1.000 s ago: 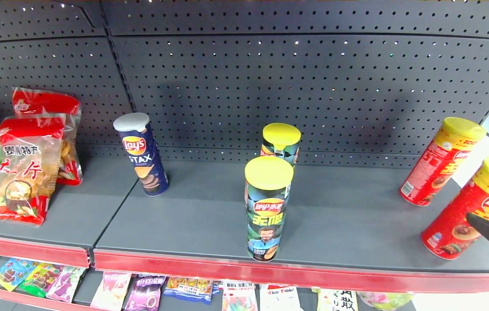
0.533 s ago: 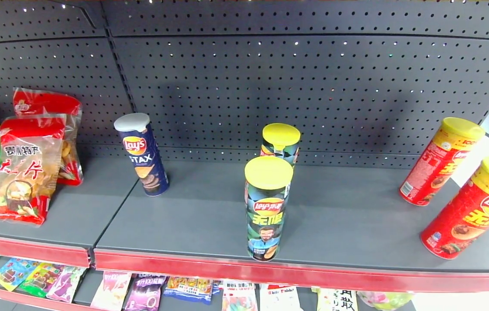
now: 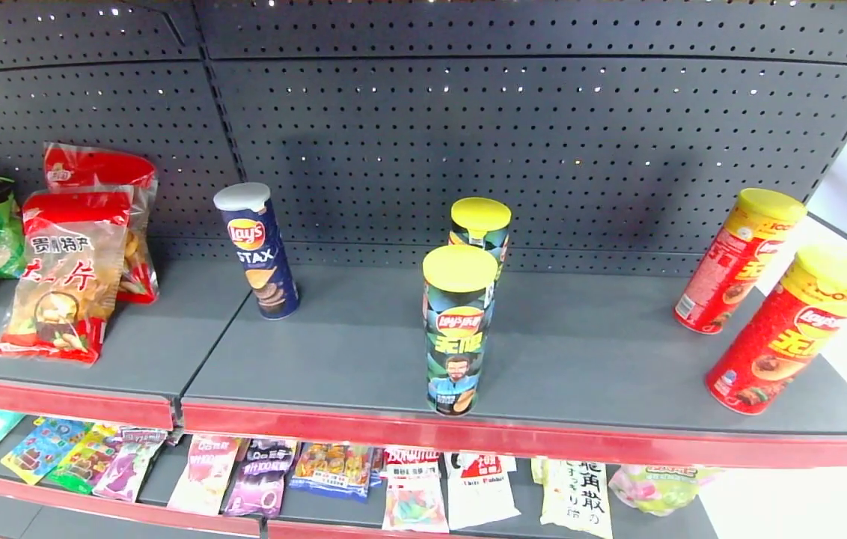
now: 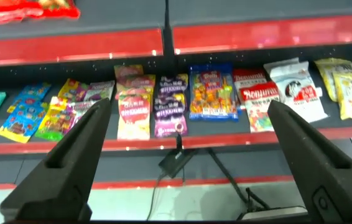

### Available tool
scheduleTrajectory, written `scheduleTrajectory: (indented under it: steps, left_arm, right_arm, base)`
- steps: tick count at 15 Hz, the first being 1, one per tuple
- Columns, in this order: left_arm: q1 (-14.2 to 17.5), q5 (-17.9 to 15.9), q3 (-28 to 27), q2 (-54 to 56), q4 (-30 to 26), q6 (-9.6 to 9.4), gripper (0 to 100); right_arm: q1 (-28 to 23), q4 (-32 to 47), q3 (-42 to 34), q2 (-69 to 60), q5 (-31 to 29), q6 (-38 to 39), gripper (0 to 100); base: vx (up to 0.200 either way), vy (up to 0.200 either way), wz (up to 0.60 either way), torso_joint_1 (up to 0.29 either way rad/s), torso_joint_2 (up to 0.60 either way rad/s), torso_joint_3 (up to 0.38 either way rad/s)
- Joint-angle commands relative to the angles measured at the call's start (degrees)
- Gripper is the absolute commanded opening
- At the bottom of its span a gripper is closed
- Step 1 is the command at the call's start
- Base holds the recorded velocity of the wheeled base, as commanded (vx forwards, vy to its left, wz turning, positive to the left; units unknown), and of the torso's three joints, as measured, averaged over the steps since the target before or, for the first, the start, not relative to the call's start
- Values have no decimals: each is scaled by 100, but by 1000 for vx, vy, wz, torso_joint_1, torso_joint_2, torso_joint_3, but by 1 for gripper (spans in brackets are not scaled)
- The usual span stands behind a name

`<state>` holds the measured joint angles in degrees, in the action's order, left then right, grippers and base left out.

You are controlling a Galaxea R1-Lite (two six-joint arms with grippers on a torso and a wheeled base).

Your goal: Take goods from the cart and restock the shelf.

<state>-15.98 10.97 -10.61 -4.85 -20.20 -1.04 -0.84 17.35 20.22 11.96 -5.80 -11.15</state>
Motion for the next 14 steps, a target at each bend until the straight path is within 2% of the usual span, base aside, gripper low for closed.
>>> scheduleTrajectory:
  steps: [1,2,4,14]
  left_arm:
    - [-1,-7,-3,-7,-2,-11,100]
    - [-1,-16,-3,-7,-2,-11,100]
    - [-1,-16,-3,-7,-2,-11,100]
    - [-1,-60,-3,-7,-2,16,100]
  right_arm:
    - [5,-3,-36,-18,0,-10,100]
    - [5,-3,-54,-18,-9,-10,100]
    - [-4,-3,-62,-36,-17,-45,100]
    - [5,-12,-247,-115,-44,-185,100]
  base:
    - [-200,0,0,-12,-2,2]
    - [-200,0,0,-2,2,7]
    - [0,0,0,0,0,0]
    - [0,0,-600,4,3,2]
